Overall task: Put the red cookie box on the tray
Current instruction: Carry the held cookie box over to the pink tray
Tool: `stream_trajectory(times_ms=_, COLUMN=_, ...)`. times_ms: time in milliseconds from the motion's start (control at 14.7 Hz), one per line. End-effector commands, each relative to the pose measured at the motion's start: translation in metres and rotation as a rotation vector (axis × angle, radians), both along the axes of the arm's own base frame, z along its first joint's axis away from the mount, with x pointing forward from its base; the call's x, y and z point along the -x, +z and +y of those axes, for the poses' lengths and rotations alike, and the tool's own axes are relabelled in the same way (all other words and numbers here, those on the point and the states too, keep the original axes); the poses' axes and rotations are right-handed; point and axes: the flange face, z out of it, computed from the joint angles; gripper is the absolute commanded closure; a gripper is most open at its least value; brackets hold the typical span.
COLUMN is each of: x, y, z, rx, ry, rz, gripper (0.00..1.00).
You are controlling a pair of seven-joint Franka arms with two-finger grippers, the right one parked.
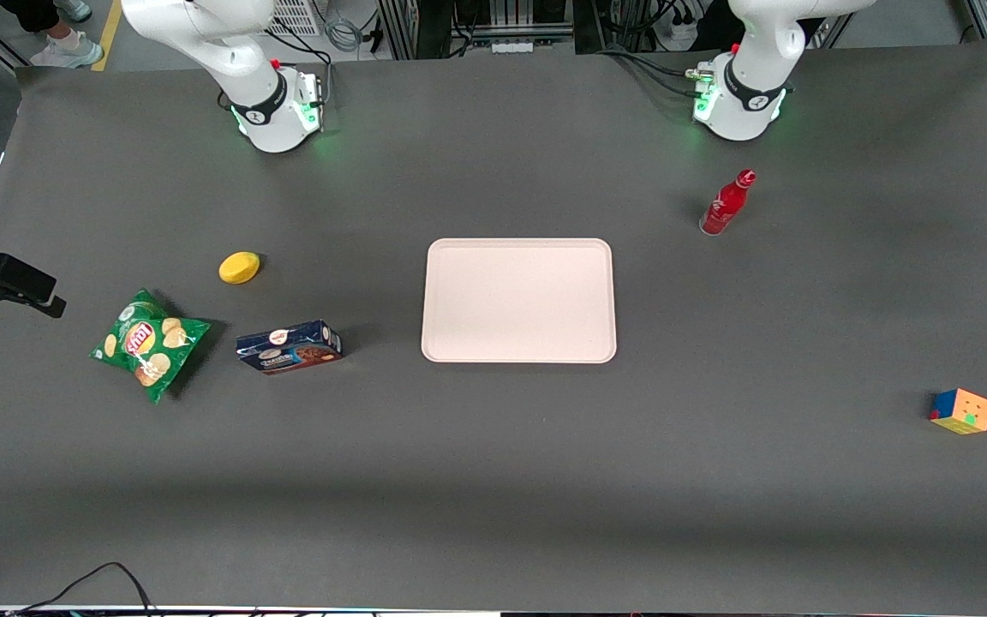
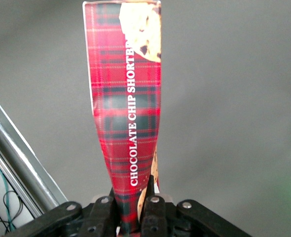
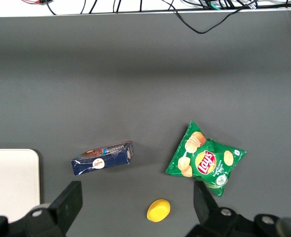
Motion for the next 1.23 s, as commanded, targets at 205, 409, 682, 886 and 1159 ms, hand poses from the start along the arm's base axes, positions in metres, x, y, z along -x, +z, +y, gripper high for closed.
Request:
stream_trajectory(times_ms=205, x=-0.056, y=0.028, z=-0.1, rx=-0.023, ry=0.175, rz=0.165, gripper=0.92)
stream_trajectory(times_ms=409, x=-0.082, y=0.035, z=-0.173, rx=-0.005, ry=0.251, rz=0.217, gripper=0.92)
stream_trajectory(times_ms=682, x=-0.109, y=0.035, z=-0.293, rx=-0.013, ry=0.38, rz=0.273, gripper=0.91)
stream_trajectory(times_ms=886, x=-0.117, y=0.038, z=-0.37, rx=-0.025, ry=0.418, rz=0.267, gripper=0.91)
stream_trajectory(times_ms=1159, x=-0.112, y=0.037, z=-0.469, rx=-0.044, ry=0.47, rz=0.259, gripper=0.91)
